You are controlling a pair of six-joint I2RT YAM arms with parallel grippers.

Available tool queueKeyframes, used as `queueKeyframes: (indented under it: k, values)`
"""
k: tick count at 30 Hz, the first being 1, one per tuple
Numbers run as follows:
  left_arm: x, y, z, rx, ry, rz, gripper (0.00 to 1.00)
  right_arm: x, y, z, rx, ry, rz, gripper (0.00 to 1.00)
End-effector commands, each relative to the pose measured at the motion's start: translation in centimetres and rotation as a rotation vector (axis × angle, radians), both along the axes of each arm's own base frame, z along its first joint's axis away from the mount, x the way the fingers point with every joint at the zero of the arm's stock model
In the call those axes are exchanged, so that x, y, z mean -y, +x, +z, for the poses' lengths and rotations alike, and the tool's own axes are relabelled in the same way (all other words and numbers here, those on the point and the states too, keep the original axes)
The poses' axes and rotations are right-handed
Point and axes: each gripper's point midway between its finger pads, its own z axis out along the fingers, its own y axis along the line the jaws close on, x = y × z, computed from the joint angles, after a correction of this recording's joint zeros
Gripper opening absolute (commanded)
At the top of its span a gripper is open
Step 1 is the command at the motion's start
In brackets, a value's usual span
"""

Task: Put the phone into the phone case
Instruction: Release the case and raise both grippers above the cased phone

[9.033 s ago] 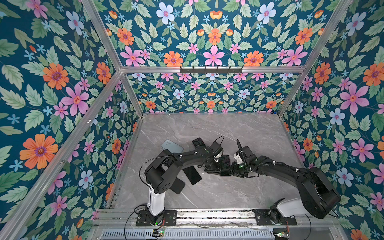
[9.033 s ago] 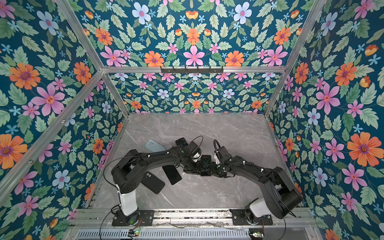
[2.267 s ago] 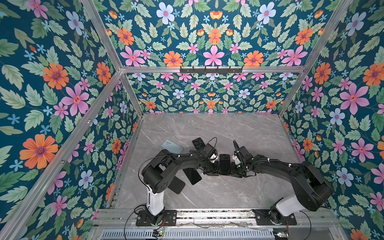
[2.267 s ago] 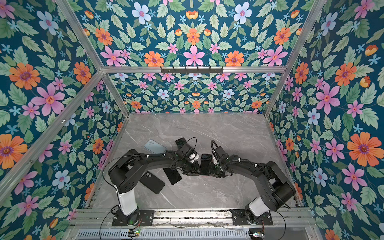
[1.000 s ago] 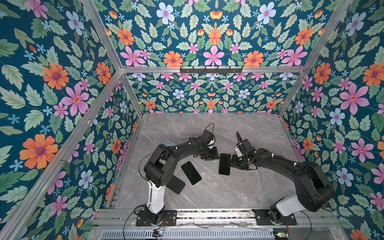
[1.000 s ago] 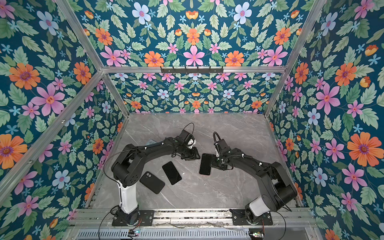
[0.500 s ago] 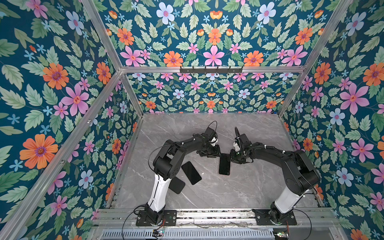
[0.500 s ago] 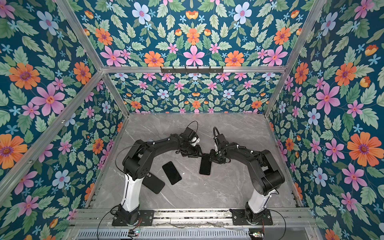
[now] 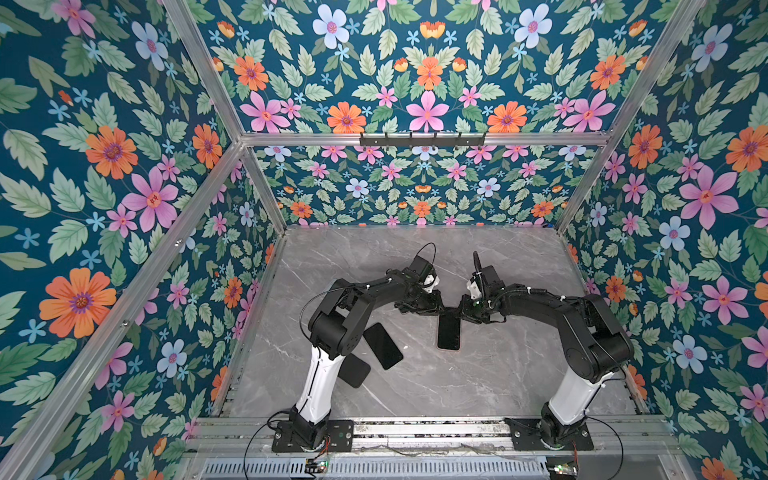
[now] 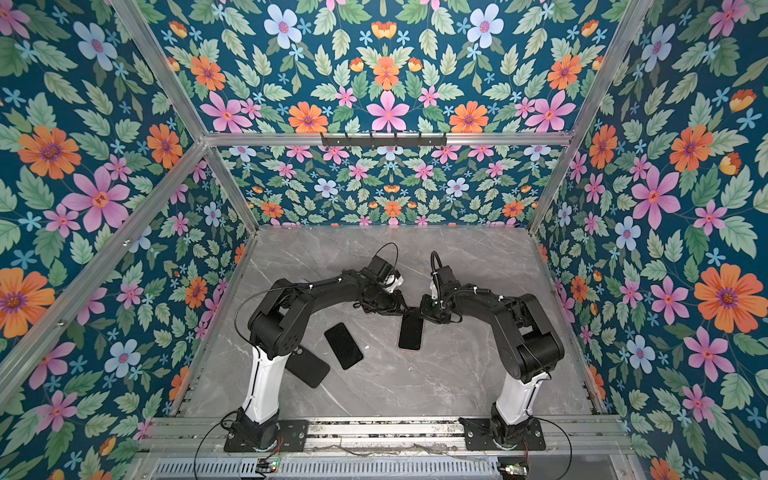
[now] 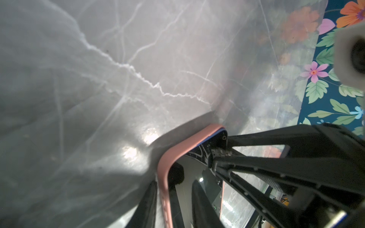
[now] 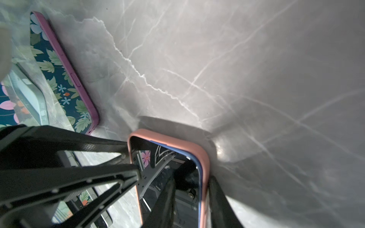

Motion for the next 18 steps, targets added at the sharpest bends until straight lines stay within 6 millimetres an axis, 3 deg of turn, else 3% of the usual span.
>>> queueKeyframes:
  k: [1,10,18]
  values:
    - [-0.88,-0.73,-1.20,-0.033,0.050,0.016,0.28,-0.25,-0.05,-0.29,-0.004,0.010,0.006,0.25]
    - [-0.76,-1.00,-1.04,-0.035,0.035,0.020,0.21,-0.31,-0.35,-0.66,-0.012,0.018,0.008,0.14]
    - [-0.76,-1.13,-0.68,-0.032,0.027,0.025,0.19,-0.30,-0.48,-0.63,-0.013,0.021,0.008,0.10]
